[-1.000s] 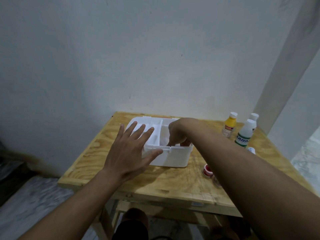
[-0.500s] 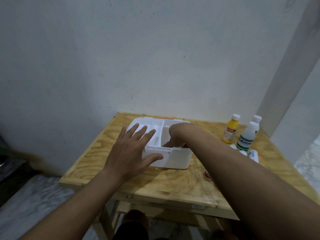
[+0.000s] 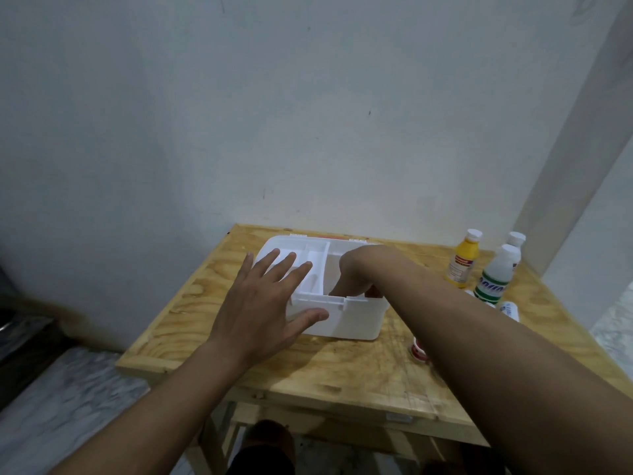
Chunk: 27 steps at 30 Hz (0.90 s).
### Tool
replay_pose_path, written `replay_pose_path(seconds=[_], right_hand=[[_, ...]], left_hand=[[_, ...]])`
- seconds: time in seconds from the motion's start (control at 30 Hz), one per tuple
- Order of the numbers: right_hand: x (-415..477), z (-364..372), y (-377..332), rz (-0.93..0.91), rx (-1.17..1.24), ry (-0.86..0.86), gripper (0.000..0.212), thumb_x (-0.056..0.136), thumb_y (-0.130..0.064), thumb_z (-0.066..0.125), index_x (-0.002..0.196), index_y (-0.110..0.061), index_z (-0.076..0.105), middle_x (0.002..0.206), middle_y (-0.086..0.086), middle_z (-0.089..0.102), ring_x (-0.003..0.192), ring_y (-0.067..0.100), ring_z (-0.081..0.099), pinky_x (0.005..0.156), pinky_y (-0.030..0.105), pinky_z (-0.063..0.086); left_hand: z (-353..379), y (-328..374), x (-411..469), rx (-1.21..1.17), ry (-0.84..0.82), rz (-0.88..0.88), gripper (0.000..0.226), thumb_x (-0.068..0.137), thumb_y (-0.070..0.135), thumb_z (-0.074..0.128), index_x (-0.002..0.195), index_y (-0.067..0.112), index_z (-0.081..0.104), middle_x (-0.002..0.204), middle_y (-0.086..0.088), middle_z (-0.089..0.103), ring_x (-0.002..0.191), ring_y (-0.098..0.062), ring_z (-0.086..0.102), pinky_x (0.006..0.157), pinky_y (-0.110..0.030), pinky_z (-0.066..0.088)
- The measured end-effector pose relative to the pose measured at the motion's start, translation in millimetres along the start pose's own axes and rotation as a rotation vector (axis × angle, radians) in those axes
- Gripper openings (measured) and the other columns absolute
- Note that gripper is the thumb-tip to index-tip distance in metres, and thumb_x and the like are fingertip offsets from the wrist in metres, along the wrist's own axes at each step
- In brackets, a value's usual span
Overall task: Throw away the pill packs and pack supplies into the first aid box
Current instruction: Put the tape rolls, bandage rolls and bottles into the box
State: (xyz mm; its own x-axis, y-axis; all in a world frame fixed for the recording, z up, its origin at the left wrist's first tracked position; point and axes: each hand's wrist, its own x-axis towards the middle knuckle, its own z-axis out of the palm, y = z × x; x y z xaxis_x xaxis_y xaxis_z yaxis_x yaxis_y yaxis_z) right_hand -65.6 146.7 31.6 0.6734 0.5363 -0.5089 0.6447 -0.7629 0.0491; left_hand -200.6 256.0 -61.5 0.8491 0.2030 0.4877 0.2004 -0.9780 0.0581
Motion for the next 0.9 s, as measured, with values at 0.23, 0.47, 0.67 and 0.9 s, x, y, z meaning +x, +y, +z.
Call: replay_pose_path(seconds=[0.23,0.47,0.67,0.9], right_hand=[[9.4,-1.6,-1.1,0.052,0.082,0.003,0.058,0.089,-0.054,0.058,0.132,-0.015,0.051,0.110,0.007,0.058,0.105,0.026,0.063,0.101,0.040,0.050],[22.8,-6.3,4.7,0.127,0.181,-0.001,0.070,0.086,-0.057,0.063,0.134,-0.007,0.051,0.098,0.009,0.069,0.087,0.023,0.070,0.096,0.041,0.054],[27.3,1.2,6.2,0.043,0.058,0.041,0.032,0.097,-0.036,0.059,0.113,-0.009,0.063,0.085,0.002,0.066,0.074,0.018,0.065,0.084,0.033,0.055],[38.3,3.4,5.3,0.011,0.154,-0.001,0.027,0.090,-0.034,0.068,0.101,-0.011,0.059,0.104,0.007,0.071,0.094,0.024,0.070,0.094,0.039,0.055]], left_hand=[[1.4,0.8,0.1,0.002,0.006,-0.004,0.078,0.085,0.077,0.044,0.139,0.023,0.057,0.145,-0.004,0.055,0.141,-0.025,0.041,0.117,-0.056,0.027],[0.4,2.0,2.3,0.018,-0.004,-0.011,0.078,0.085,0.078,0.042,0.138,0.023,0.058,0.145,-0.004,0.055,0.141,-0.026,0.042,0.116,-0.057,0.027],[-0.7,1.1,3.7,0.017,-0.026,-0.018,0.076,0.083,0.077,0.047,0.139,0.025,0.057,0.145,-0.003,0.055,0.138,-0.024,0.045,0.117,-0.054,0.027],[-5.2,-0.3,5.7,0.023,-0.043,-0.004,0.075,0.083,0.077,0.047,0.137,0.027,0.058,0.146,-0.004,0.054,0.134,-0.022,0.049,0.117,-0.049,0.029]])
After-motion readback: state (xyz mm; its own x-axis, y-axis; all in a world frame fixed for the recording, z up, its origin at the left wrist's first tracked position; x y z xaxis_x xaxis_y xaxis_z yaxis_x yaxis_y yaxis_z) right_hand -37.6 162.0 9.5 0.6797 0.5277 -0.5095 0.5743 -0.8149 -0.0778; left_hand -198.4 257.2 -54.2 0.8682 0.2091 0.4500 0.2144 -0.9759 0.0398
